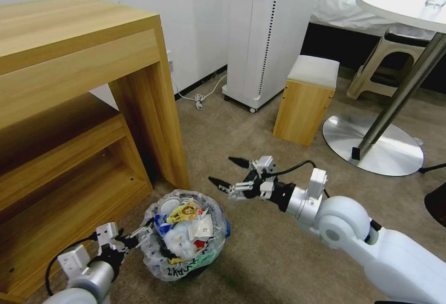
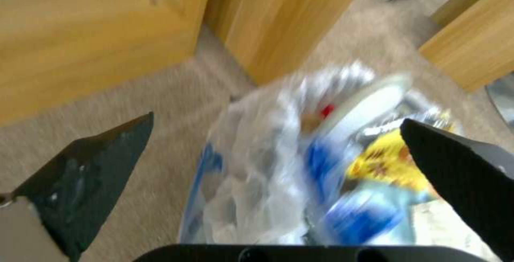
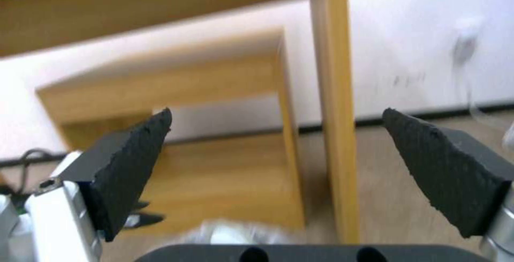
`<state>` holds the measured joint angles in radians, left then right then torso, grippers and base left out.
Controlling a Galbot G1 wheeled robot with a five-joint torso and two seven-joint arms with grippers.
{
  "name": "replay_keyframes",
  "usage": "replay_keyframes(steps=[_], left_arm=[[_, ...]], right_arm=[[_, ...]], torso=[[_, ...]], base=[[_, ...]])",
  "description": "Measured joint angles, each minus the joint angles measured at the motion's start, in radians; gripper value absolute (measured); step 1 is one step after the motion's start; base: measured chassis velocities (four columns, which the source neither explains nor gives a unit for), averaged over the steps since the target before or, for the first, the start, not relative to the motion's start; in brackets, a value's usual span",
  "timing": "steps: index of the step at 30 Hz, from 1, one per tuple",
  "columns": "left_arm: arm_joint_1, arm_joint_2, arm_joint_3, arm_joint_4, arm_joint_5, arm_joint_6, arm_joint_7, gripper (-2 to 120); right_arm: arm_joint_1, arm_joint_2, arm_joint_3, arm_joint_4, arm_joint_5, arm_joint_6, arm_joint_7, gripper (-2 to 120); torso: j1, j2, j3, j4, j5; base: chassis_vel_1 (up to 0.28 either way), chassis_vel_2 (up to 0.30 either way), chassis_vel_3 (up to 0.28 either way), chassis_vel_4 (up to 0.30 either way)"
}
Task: Pick up the trash bin and place the garbage on the floor into it.
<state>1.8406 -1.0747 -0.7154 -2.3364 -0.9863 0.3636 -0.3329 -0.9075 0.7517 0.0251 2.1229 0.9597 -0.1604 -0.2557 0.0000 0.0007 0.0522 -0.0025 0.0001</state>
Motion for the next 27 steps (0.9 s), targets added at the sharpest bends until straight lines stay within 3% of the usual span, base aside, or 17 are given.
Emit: replay_keyframes(steps=[8,12,14,15,16,18,19,20,22,23,24,27], left_arm=[[0.096,-0.003,-0.097,-0.156,0.047,-0.002,0.014,112],[0.103,-0.025,-0.109,-0.168,0.092,-0.013,0.047,109],[0.099,-0.046,-0.118,-0.171,0.154,-0.05,0.108,105],[0.095,-0.07,-0.117,-0.171,0.217,-0.088,0.168,101],[0.095,-0.07,-0.117,-0.171,0.217,-0.088,0.168,101],[0.09,-0.105,-0.116,-0.171,0.294,-0.129,0.233,101],[0.078,-0.153,-0.121,-0.171,0.37,-0.178,0.282,100],[0.078,-0.153,-0.121,-0.171,0.37,-0.178,0.282,100],[0.069,-0.195,-0.128,-0.17,0.406,-0.216,0.311,100],[0.061,-0.245,-0.127,-0.169,0.446,-0.255,0.327,100],[0.061,-0.245,-0.127,-0.169,0.446,-0.255,0.327,100],[0.037,-0.299,-0.131,-0.167,0.577,-0.363,0.357,100]], right_arm=[[-0.048,0.05,0.138,0.064,-0.008,-0.021,0.064,100],[-0.09,0.062,0.192,0.071,-0.042,-0.007,0.067,100],[-0.128,0.091,0.251,0.072,-0.081,0.018,0.077,100],[-0.169,0.122,0.322,0.077,-0.128,0.045,0.094,100],[-0.169,0.122,0.322,0.077,-0.128,0.045,0.094,100],[-0.232,0.153,0.394,0.086,-0.184,0.073,0.117,100],[-0.303,0.187,0.487,0.096,-0.258,0.119,0.154,100],[-0.303,0.187,0.487,0.096,-0.258,0.119,0.154,100],[-0.371,0.224,0.579,0.104,-0.314,0.177,0.18,100],[-0.441,0.281,0.684,0.108,-0.369,0.251,0.215,100],[-0.441,0.281,0.684,0.108,-0.369,0.251,0.215,100],[-0.551,0.425,0.84,0.109,-0.449,0.385,0.26,100]], torso=[[0.0,0.0,0.0,0.0,0.0001],[0.0,0.0,0.0,0.0001,-0.0003],[0.0,0.0,0.0,-0.0001,0.0002],[0.0,0.0,0.0,0.0003,-0.0003],[0.0,0.0,0.0,0.0003,-0.0003],[0.0,0.0,0.0,0.0001,0.0],[0.0,0.0,0.0,-0.0001,0.0003],[0.0,0.0,0.0,-0.0001,0.0003],[0.0,0.0,0.0,-0.0001,-0.0002],[0.0,0.0,0.0,0.0,0.0002],[0.0,0.0,0.0,0.0,0.0002],[0.0,0.0,0.0,-0.0003,0.0004]], base=[[0.0,0.0,0.0,0.0],[0.0,0.0,0.0,0.0],[0.0,0.0,0.0,0.0],[0.0,0.0,0.0,0.0],[0.0,0.0,0.0,0.0],[0.0,0.0,0.0,0.0],[0.0,0.0,0.0,0.0],[0.0,0.0,0.0,0.0],[0.0,0.0,0.0,0.0],[0.0,0.0,0.0,0.0],[0.0,0.0,0.0,0.0],[0.0,0.0,0.0,0.0]])
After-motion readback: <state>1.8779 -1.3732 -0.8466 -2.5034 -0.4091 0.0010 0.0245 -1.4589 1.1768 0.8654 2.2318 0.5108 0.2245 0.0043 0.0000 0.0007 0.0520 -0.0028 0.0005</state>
